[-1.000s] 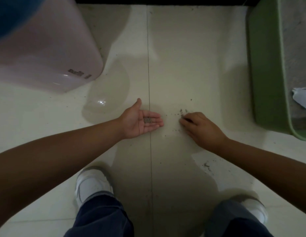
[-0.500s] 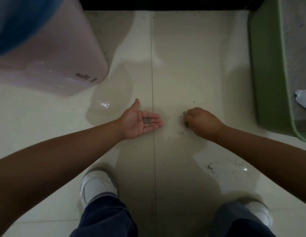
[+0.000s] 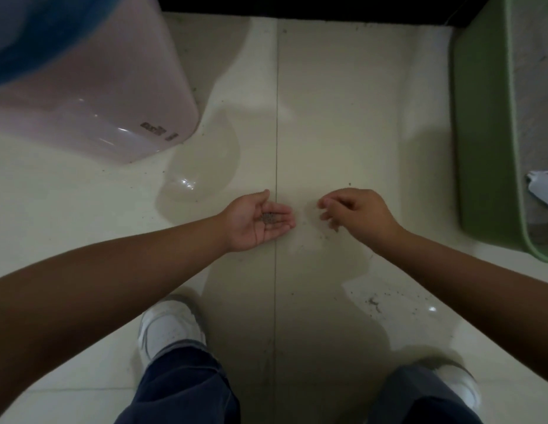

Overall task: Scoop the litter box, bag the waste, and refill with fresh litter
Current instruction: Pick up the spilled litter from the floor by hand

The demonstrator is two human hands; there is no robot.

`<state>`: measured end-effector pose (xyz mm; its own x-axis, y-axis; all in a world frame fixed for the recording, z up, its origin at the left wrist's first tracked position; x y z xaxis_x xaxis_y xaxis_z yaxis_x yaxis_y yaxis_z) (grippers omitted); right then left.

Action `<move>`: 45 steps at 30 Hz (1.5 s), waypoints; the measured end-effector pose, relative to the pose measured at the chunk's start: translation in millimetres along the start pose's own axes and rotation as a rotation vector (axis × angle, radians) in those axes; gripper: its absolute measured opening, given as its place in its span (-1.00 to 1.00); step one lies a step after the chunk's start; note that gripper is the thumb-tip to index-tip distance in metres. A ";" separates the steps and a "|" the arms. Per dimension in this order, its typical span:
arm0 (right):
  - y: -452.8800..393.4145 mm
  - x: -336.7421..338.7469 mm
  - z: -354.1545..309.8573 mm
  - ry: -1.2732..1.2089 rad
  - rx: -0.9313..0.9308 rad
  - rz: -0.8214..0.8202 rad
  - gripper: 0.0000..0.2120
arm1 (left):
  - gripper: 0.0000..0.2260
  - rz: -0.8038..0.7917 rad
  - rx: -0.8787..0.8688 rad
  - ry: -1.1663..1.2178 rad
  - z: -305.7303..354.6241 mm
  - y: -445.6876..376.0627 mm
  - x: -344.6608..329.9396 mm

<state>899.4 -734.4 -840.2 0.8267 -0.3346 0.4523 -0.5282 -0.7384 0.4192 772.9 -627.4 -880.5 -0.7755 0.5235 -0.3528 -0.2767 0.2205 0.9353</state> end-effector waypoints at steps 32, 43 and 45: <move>-15.5 -84.1 -9.1 1.116 0.633 -0.403 -0.42 | -0.58 0.302 -0.291 0.169 25.3 16.3 38.9; 25.7 -36.6 54.3 1.210 0.447 -0.511 -0.25 | -0.33 0.157 -0.194 0.132 13.9 5.6 23.6; 34.4 -24.4 55.0 1.205 0.466 -0.462 -0.21 | -0.37 0.105 -0.160 0.135 8.1 2.5 15.4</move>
<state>871.8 -783.8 -880.1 0.1033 0.5274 0.8433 0.0580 -0.8496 0.5242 764.8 -612.1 -883.7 -0.8709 0.4192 -0.2564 -0.2682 0.0318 0.9628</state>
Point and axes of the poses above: each hand's wrist, its own y-axis away from the middle knuckle, its own x-axis out of the back of the hand, z = x × y, the point moved 4 cm from there along -y, towards the middle knuckle, and after that the axes turned 11 degrees about x, right-handed, at the moved point
